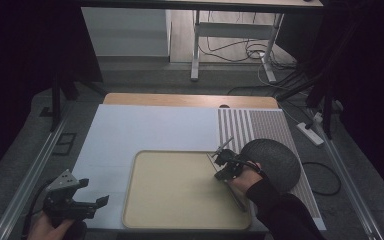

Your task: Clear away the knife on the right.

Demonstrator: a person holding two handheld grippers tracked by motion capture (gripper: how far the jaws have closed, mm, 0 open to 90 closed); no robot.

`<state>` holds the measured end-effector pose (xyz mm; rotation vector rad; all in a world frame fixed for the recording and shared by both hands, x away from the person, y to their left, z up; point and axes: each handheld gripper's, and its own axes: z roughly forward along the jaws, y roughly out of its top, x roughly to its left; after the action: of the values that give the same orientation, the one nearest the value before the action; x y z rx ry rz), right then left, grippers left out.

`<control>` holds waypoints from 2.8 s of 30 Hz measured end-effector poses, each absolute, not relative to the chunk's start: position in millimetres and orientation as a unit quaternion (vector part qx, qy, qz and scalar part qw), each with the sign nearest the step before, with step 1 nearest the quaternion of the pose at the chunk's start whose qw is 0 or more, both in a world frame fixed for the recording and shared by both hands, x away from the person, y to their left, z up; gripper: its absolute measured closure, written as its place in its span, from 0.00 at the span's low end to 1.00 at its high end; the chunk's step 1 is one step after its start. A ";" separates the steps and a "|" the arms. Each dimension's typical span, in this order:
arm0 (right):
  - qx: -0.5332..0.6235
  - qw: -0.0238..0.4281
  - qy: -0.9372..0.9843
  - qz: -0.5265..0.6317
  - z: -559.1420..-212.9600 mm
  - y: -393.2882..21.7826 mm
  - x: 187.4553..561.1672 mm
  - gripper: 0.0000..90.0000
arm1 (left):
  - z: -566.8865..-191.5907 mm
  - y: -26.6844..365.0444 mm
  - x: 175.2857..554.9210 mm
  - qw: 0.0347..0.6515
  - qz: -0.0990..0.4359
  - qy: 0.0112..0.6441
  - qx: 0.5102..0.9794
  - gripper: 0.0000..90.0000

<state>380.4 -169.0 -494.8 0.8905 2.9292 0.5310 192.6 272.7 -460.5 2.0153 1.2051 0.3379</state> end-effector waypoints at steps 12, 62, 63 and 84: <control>0.278 0.050 0.942 0.182 -496.2 -164.8 384.9 1.00 | -460.8 271.7 192.9 0.373 0.133 0.472 0.788 0.08; 0.346 0.067 0.916 0.191 -481.3 -201.6 384.4 0.62 | -460.7 271.8 192.4 0.374 0.134 0.470 0.788 0.08; 0.346 0.072 0.916 0.191 -480.4 -200.9 383.7 0.60 | -460.7 271.8 192.4 0.374 0.133 0.470 0.788 0.08; 0.345 0.097 0.906 0.226 -468.4 -199.0 376.8 0.25 | -460.7 271.9 192.5 0.374 0.133 0.470 0.788 0.08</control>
<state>376.8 -199.0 -468.4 1.0220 2.6821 0.6679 192.5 271.9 -460.7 2.0177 1.2047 0.3415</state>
